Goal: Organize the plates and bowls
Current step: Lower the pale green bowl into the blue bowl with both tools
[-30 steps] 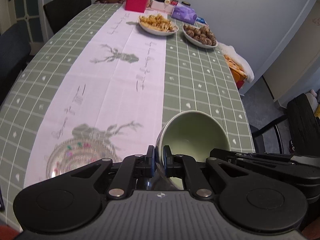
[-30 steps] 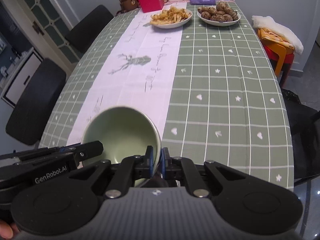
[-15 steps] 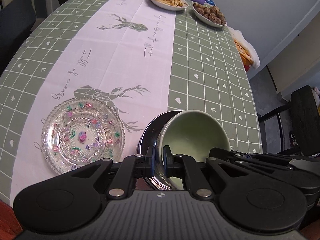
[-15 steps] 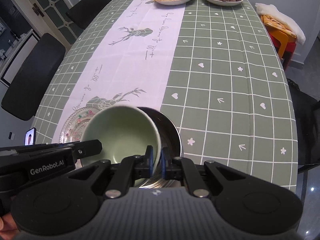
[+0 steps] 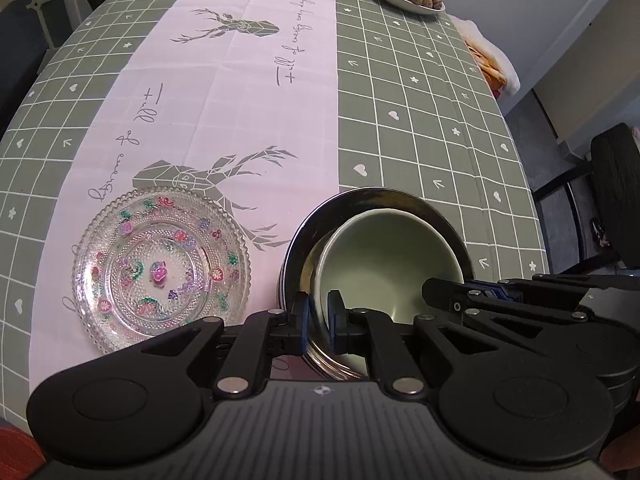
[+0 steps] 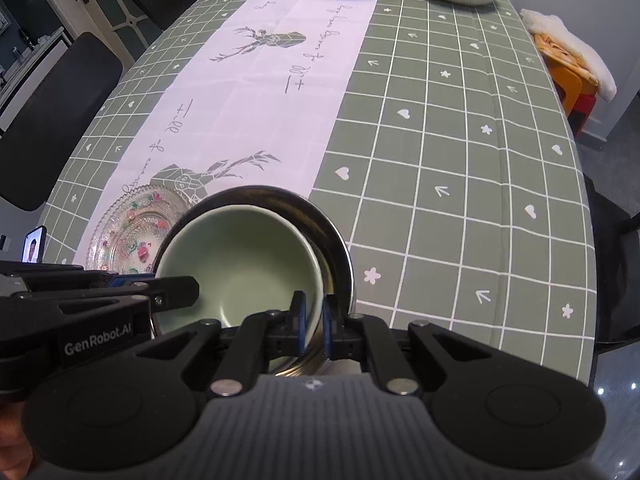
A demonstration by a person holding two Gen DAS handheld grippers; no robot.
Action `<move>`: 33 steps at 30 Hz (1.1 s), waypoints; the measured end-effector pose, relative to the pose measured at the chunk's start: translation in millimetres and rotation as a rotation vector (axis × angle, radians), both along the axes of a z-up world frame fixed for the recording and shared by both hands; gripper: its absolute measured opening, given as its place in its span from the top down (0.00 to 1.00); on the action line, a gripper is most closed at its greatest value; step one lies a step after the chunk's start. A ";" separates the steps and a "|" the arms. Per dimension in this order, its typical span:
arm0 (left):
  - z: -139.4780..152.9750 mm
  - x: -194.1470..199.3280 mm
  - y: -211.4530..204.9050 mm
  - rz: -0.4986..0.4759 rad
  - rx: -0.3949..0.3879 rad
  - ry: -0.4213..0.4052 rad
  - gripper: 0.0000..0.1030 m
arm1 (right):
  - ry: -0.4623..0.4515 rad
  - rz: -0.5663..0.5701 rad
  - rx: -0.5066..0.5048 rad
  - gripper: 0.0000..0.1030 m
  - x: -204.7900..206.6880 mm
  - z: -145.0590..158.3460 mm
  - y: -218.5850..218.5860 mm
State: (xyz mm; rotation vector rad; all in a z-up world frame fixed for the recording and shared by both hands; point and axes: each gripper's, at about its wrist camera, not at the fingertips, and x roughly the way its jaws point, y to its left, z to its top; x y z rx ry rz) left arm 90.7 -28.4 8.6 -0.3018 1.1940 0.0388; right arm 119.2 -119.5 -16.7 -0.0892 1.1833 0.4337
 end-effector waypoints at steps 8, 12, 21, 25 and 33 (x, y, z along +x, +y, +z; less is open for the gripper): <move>15.7 0.3 3.8 -0.005 0.026 -0.063 0.86 | -0.026 -0.002 -0.018 0.94 2.2 4.8 2.2; 27.0 0.0 7.5 -0.017 0.027 -0.095 0.79 | -0.082 0.013 0.006 0.83 -1.3 18.6 0.8; 32.9 -25.7 25.2 -0.095 -0.047 -0.293 0.23 | -0.150 -0.079 0.159 0.37 -8.6 28.9 -28.6; 11.7 -36.6 47.2 -0.033 -0.139 -0.328 0.18 | -0.080 -0.178 0.283 0.25 -4.8 6.4 -47.5; -30.0 -39.4 73.3 0.109 -0.353 -0.298 0.17 | 0.070 -0.294 0.423 0.22 1.1 -35.0 -62.7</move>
